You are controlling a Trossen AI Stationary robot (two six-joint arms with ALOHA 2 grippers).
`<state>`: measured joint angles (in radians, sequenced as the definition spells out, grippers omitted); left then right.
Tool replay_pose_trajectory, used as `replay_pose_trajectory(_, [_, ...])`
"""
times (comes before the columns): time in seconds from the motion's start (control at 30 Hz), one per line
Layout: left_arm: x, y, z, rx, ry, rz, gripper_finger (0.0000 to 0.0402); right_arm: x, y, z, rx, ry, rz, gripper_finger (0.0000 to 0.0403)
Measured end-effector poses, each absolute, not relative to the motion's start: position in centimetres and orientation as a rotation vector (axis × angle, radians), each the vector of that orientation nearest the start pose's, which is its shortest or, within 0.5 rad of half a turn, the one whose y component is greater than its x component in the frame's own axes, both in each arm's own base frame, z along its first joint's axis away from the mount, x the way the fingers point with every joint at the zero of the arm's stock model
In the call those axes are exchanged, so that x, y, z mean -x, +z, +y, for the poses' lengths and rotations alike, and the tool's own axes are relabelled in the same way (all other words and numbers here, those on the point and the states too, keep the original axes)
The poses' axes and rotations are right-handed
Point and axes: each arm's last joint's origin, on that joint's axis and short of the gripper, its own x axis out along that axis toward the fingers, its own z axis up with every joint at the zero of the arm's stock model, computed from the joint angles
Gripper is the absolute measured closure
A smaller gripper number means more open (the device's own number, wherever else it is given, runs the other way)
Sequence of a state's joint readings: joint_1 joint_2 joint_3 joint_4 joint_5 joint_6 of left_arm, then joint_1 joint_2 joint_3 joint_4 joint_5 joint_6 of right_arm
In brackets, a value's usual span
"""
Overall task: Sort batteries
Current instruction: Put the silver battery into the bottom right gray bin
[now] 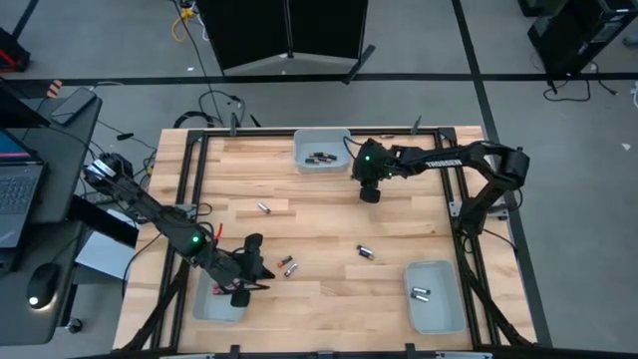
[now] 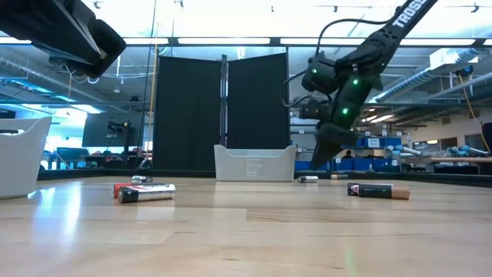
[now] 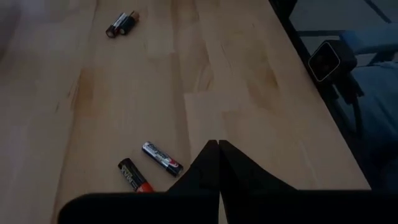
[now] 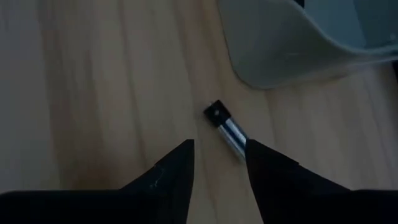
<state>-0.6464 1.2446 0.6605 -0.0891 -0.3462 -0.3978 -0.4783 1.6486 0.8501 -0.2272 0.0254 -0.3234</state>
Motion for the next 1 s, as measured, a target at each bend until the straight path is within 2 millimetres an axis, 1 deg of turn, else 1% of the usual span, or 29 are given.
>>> replay_pose_trajectory(0.23, [-20.4,21.0,-14.1,0.065,-0.168,0.628,0.0396,-27.1,13.7,-15.3,0.055,-0.291,1.064,0.0247])
replay_pose_trajectory(0.4, [-20.4,21.0,-14.1,0.066,-0.169,0.628,0.0396,-27.4,12.8,-15.7,0.061,-0.294,1.066,0.0247])
replay_pose_trajectory(0.73, [-20.4,21.1,-14.2,0.074,-0.171,0.622,0.0396,-28.0,13.2,-16.2,0.089,-0.323,0.984,0.0247])
replay_pose_trajectory(1.0, [-20.4,21.1,-14.2,0.073,-0.171,0.623,0.0396,-27.2,13.0,-17.3,0.055,-0.344,0.995,0.0245])
